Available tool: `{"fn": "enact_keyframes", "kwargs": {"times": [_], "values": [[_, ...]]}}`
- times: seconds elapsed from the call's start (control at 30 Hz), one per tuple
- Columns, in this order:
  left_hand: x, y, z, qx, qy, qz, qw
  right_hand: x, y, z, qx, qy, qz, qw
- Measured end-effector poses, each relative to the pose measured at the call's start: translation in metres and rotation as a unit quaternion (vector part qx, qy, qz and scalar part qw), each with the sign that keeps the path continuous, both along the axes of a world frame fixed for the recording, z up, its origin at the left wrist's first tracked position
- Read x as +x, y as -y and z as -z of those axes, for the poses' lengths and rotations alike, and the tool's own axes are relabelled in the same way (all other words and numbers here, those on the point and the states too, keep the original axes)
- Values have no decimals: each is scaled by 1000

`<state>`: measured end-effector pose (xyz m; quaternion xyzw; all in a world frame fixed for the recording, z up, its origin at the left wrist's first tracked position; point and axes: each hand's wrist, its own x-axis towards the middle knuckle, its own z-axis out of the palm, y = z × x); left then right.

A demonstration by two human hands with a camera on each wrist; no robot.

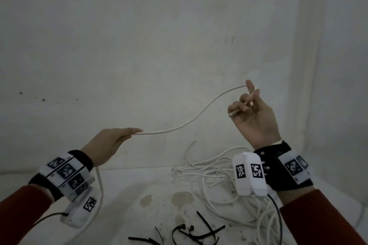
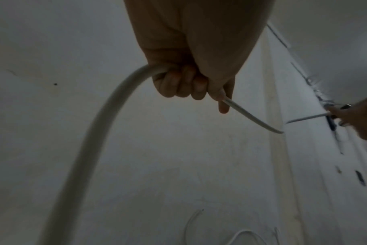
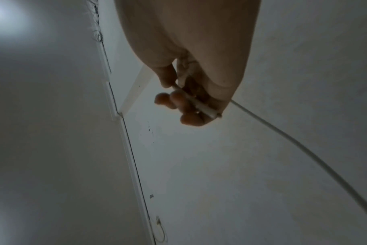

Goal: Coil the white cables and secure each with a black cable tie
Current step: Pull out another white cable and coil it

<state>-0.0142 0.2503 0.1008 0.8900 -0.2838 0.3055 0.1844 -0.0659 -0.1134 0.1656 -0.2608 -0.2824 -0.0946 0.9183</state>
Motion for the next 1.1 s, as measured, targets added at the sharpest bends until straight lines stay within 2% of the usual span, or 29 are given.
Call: {"fn": "enact_keyframes", "kwargs": {"times": [0.1,0.3,0.37,0.43,0.5,0.53,0.57,0.63,0.7,0.73,0.77,0.8,0.83,0.93,0.97,1.07,1.1], "values": [[-1,5,4,41,79,56,994,0,-6,-1,10,-12,39,999],[-23,18,1,118,114,71,984,-2,-13,-7,57,-2,85,995],[-31,23,-3,147,143,76,976,0,-18,-7,3,9,143,990],[-36,27,-8,159,181,84,967,4,-26,-3,-87,26,223,971],[-40,30,-12,157,205,90,962,9,-34,3,-212,47,310,925],[-43,31,-15,152,210,90,962,11,-37,7,-291,62,352,887],[-44,30,-17,146,214,91,962,14,-40,12,-380,85,391,834],[-48,27,-21,146,219,81,961,15,-42,21,-570,144,435,682],[-49,20,-26,150,227,63,960,13,-43,30,-704,197,422,537],[-48,15,-28,151,232,53,960,10,-43,33,-742,214,413,482],[-48,10,-30,150,233,42,960,7,-44,34,-769,224,405,440],[-48,5,-31,147,231,31,961,4,-44,36,-789,227,393,414],[-47,0,-33,142,229,23,963,0,-45,36,-800,227,376,409],[-46,-10,-38,125,225,10,966,-10,-48,37,-798,222,319,461],[-46,-13,-40,121,228,7,966,-13,-49,37,-795,228,311,468],[-45,-16,-48,108,231,-1,967,-20,-52,36,-797,263,310,447],[-45,-16,-52,103,234,-6,967,-21,-52,37,-793,268,311,449]]}}
